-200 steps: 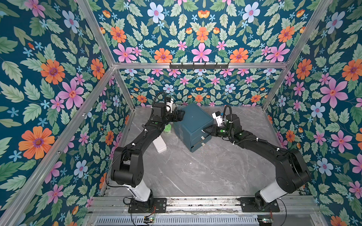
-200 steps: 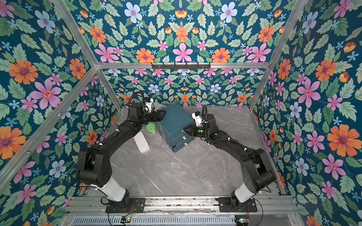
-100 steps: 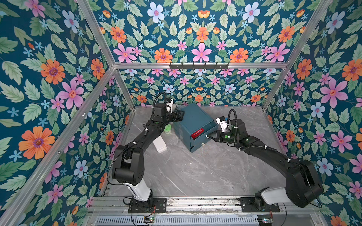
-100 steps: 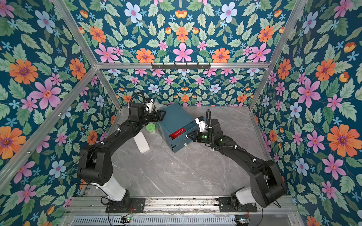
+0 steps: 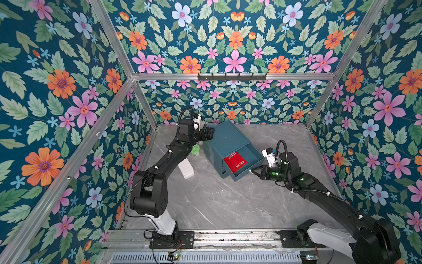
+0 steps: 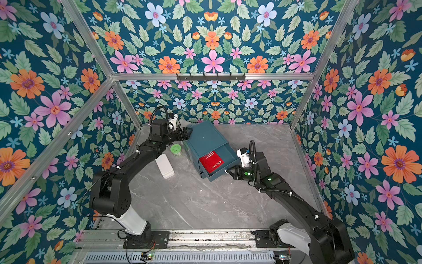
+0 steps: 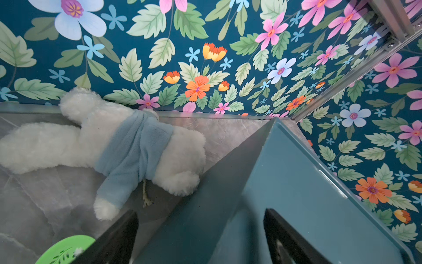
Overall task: Take the postcards out of the drawer
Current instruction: Open the drawer in the storage box, then pick up the postcard from the drawer.
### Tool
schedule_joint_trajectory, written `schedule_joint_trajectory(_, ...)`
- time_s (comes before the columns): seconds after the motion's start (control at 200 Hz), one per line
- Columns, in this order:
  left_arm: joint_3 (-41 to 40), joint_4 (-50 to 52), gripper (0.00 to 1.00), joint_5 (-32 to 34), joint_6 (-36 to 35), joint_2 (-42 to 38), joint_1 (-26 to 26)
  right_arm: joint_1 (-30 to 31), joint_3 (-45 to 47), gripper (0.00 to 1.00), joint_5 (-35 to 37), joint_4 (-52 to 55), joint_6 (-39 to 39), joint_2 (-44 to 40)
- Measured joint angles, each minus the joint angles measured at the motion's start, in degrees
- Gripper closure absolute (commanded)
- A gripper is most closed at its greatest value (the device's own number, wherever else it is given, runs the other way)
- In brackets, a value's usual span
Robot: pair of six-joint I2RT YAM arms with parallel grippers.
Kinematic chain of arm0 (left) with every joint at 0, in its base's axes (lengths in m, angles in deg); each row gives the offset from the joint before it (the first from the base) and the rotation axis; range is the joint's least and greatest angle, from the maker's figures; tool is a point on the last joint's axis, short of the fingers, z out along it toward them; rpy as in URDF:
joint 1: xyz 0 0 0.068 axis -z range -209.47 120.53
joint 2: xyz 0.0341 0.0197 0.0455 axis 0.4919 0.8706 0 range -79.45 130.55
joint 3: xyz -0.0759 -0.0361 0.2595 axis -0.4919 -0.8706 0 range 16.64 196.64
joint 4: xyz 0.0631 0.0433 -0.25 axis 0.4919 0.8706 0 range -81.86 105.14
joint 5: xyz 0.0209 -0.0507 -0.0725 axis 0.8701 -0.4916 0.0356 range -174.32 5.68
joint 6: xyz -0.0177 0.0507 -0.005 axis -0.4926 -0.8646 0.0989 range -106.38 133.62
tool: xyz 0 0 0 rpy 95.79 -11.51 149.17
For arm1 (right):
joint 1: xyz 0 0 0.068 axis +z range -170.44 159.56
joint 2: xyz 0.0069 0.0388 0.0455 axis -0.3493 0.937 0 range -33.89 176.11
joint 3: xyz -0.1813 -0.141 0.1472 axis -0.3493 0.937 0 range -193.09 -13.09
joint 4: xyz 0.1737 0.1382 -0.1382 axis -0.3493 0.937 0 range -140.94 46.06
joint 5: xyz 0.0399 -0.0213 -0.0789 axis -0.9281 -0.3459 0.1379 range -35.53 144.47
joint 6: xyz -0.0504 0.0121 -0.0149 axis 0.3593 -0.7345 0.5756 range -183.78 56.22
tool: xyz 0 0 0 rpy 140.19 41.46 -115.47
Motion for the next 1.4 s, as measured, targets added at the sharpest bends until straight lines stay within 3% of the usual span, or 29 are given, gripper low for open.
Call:
schedule_joint_trajectory(0.145, 0.6, 1.3, 0.1, 1.0, 0.2, -1.2, 0.0, 0.0, 1.3, 0.93, 1.0, 1.8, 0.0, -2.4)
schedule_joint_trajectory(0.335, 0.1, 2.8, 0.09, 2.1, 1.2, -5.2, 0.0, 0.0, 0.8, 0.78, 1.5, 4.4, 0.0, -3.6)
schedule_joint_trajectory(0.745, -6.6, 5.1, 0.09, 0.8, 1.9, -17.0, 0.1, 0.0, -11.1, 0.63, 4.3, 16.9, 4.4, -4.9)
schedule_joint_trajectory(0.8, -9.1, 5.0, 0.09, 0.4, 3.3, -18.6, 0.1, 0.0, -14.2, 0.6, 4.8, 19.2, 6.2, -3.8)
schedule_joint_trajectory(0.86, -11.8, 4.9, 0.01, -0.4, 4.5, -20.1, 0.2, 0.0, -18.0, 0.58, 6.0, 21.7, 8.2, -2.1)
schedule_joint_trajectory(1.055, -18.4, 4.3, 0.0, -2.0, 9.2, -24.9, 2.3, 0.0, -28.6, 0.52, 7.1, 25.8, 13.7, 5.2)
schedule_joint_trajectory(1.4, -27.3, -3.5, 0.0, -2.4, 16.8, -27.5, 8.0, 1.2, -37.0, 0.46, 5.3, 26.7, 17.3, 17.0)
